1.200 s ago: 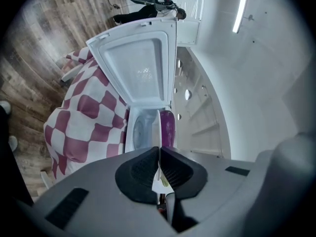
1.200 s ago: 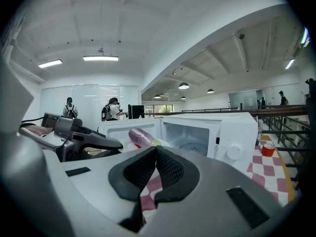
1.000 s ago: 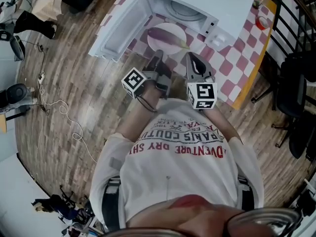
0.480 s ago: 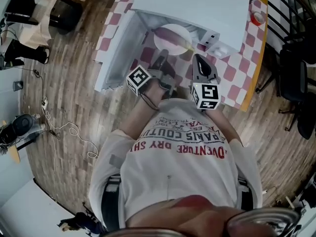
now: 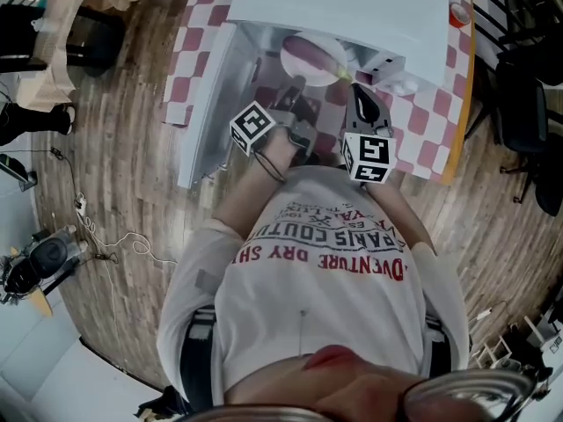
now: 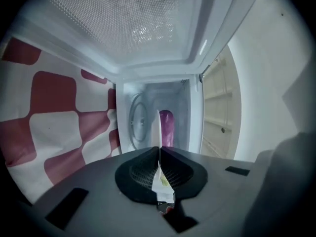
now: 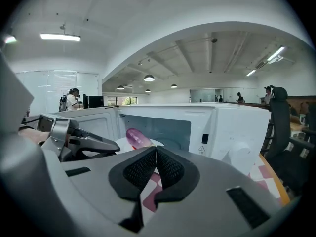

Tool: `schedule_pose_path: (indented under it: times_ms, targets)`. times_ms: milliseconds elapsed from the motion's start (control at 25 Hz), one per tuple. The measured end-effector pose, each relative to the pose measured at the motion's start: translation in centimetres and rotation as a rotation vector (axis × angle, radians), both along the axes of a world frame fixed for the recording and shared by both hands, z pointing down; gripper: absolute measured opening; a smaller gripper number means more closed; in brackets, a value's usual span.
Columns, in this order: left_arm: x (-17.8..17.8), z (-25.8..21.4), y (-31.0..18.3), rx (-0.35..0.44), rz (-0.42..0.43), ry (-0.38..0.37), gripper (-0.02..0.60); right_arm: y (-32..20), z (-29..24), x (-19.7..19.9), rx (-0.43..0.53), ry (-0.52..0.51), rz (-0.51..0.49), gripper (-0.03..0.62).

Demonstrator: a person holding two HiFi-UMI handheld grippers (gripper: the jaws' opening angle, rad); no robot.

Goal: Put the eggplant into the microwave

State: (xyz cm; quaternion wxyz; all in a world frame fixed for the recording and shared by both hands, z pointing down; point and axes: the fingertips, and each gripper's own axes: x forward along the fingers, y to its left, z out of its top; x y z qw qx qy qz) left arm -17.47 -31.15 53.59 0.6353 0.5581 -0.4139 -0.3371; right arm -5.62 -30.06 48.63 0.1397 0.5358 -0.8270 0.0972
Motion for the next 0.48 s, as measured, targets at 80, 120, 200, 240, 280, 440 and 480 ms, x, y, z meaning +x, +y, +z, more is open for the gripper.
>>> schedule_pose_path:
  times_ms: [80, 120, 200, 240, 280, 440, 480]
  targets:
    - [-0.1, 0.7, -0.4, -0.011, 0.011, 0.009, 0.032, -0.1, 0.0, -0.5, 0.008, 0.014, 0.006, 0.026]
    - [-0.2, 1.1, -0.6, -0.014, 0.013, 0.012, 0.032, -0.2, 0.1, -0.7, 0.018, 0.028, 0.008, 0.026]
    - [-0.2, 1.7, -1.1, -0.013, 0.014, 0.021, 0.032, -0.4, 0.6, -1.0, 0.038, 0.068, 0.009, 0.026]
    - [-0.2, 2.1, -1.4, -0.010, 0.014, 0.025, 0.032, -0.5, 1.0, -1.0, 0.041, 0.082, 0.010, 0.026]
    - [-0.1, 2.4, -1.7, -0.005, 0.014, 0.027, 0.032, -0.6, 1.4, -1.1, 0.039, 0.089, 0.012, 0.026]
    - [0.3, 3.7, -2.7, 0.000, 0.012, 0.032, 0.032, -0.7, 3.4, -1.0, 0.000, 0.078, 0.028, 0.026]
    - [0.4, 4.0, -2.9, -0.002, 0.012, 0.033, 0.032, -0.7, 3.7, -1.0, -0.009, 0.070, 0.033, 0.026]
